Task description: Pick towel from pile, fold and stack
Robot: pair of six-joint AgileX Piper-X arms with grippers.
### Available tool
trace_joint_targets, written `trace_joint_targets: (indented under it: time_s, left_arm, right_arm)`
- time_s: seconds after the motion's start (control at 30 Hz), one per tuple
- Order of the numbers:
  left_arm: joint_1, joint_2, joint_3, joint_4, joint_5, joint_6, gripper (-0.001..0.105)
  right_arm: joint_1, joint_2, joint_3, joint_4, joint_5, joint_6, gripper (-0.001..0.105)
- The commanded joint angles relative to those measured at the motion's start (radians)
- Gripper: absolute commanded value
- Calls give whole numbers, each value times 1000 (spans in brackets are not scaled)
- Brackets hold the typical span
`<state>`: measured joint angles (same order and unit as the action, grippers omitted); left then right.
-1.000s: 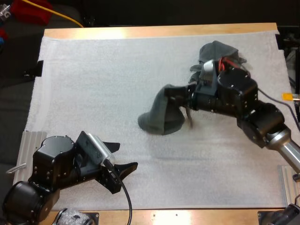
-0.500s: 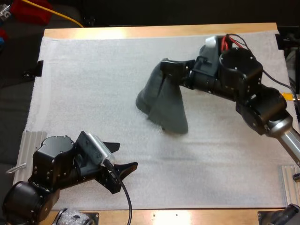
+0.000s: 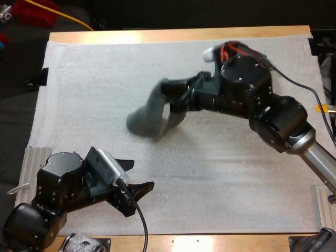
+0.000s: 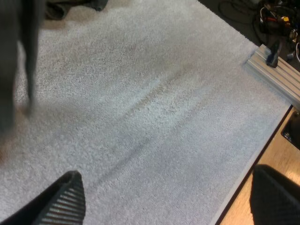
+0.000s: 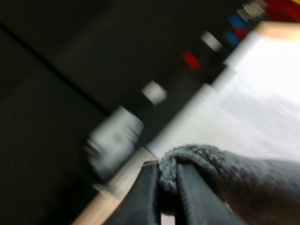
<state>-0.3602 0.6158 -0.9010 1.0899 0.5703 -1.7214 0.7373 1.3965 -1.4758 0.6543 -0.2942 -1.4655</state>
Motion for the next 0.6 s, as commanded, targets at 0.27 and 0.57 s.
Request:
trace_joint_targets:
  time_s: [0.27,0.57]
  left_arm:
    - [-4,3,-7,-10,11,-8,70]
    - [-4,3,-7,-10,11,-8,70]
  right_arm:
    - [-1,0,211,156,185,-135,1]
    - [-124,0,410,69,372,-122,1]
